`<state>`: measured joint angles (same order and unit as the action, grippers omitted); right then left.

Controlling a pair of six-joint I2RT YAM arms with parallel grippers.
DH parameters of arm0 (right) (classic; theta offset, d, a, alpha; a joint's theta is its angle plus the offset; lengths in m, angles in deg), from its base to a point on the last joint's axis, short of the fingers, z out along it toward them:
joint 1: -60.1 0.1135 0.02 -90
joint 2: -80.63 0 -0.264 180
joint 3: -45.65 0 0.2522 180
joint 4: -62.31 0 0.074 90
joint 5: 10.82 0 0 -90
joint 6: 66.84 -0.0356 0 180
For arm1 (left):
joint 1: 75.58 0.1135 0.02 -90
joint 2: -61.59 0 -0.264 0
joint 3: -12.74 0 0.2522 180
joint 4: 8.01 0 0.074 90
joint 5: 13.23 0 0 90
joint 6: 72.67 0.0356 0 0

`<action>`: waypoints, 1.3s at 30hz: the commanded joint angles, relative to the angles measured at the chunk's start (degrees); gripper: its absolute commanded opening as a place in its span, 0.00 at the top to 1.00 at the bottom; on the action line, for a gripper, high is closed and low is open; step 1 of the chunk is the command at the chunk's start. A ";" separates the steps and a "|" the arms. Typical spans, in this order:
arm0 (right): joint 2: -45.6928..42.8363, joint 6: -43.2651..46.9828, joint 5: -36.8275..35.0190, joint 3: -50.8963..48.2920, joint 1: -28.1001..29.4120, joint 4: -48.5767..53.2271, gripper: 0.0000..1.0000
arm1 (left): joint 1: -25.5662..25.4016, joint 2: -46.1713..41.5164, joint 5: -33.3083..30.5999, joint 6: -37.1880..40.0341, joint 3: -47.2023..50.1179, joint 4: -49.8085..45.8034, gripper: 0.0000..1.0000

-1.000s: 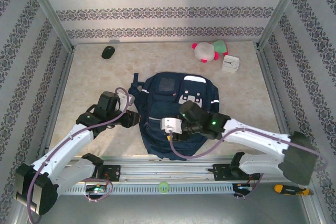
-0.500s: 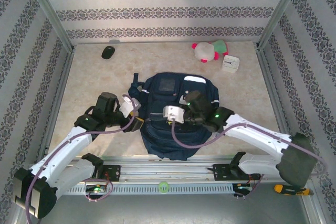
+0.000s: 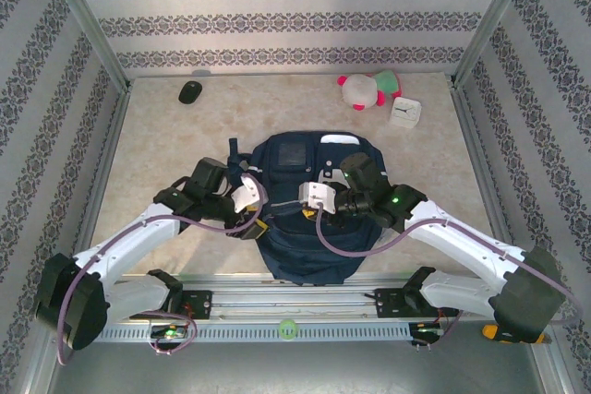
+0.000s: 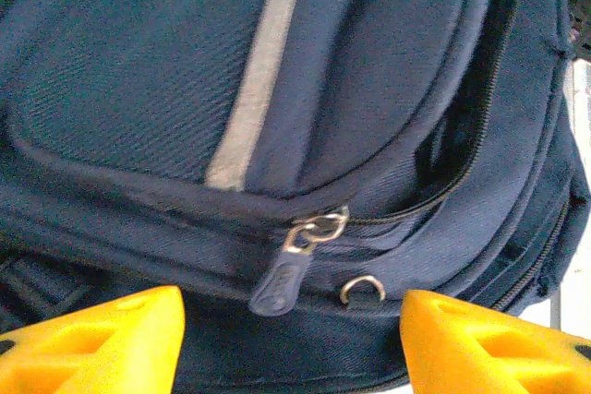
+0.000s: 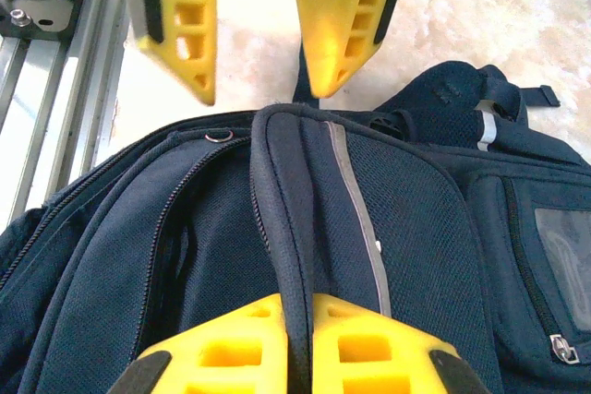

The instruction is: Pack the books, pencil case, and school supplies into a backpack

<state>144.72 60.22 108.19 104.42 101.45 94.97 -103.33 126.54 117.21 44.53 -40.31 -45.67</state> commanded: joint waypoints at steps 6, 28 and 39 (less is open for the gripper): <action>-1.95 0.36 4.15 0.78 -0.62 -2.03 1.00 | -2.31 2.68 -3.35 -1.28 0.49 7.95 0.43; -7.93 2.43 16.90 1.63 -4.42 3.41 1.00 | -2.84 9.17 -27.11 -9.32 -2.06 6.66 1.00; -2.35 3.84 13.44 4.38 -8.57 1.95 1.00 | -2.13 14.65 -32.70 -18.49 -6.86 8.17 1.00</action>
<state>142.45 62.21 113.55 104.86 93.51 98.44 -107.86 142.58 98.33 31.02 -49.16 -33.10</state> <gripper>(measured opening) 0.084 0.048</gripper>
